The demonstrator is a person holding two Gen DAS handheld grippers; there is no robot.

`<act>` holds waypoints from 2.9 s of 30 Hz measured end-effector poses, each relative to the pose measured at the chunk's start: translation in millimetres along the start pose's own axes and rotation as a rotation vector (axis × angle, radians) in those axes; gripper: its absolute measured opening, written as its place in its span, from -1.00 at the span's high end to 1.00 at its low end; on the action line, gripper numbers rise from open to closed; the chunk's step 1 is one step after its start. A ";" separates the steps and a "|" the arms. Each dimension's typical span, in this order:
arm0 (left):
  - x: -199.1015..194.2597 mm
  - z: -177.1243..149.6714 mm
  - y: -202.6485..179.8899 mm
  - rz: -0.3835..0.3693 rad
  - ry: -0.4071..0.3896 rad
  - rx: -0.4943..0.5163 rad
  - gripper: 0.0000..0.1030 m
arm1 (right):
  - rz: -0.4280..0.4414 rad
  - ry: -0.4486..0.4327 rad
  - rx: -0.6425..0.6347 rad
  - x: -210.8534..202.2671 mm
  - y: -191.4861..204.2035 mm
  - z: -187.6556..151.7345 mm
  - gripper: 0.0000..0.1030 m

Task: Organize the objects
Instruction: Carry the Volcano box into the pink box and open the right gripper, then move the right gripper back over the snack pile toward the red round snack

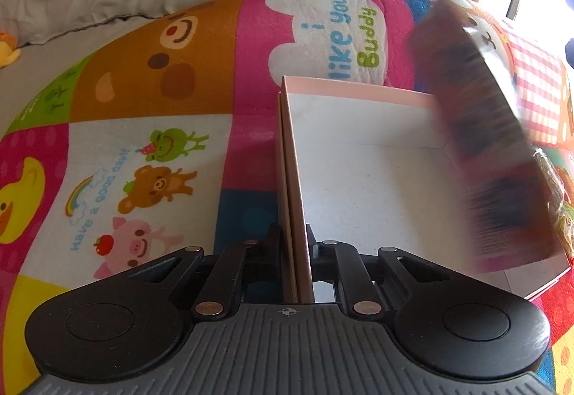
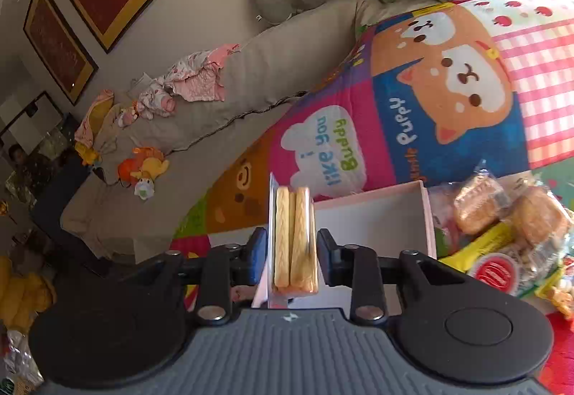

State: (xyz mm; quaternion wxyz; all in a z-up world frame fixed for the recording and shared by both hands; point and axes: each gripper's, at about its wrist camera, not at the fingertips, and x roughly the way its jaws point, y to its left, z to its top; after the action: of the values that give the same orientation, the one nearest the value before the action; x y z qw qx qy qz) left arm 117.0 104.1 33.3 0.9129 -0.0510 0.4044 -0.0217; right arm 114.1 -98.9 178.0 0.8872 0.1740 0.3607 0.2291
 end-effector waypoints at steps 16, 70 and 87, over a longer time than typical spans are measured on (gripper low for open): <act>0.2 -1.1 0.5 0.005 -0.009 0.003 0.76 | -0.495 -0.111 -0.347 -84.6 -123.4 -126.7 -0.33; 2.7 -1.6 -1.5 0.008 0.021 -0.017 0.74 | -0.031 0.111 0.315 48.9 -180.1 -43.1 0.30; 2.7 -1.7 -3.6 0.008 0.020 -0.022 0.73 | -0.289 0.081 0.063 -40.2 -205.0 -90.7 0.30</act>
State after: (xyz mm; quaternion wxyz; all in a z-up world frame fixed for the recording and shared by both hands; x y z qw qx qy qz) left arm 117.5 100.1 30.6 0.9082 -0.0591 0.4141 -0.0142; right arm 80.9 -278.3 41.7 0.8898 0.1386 0.4244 0.0946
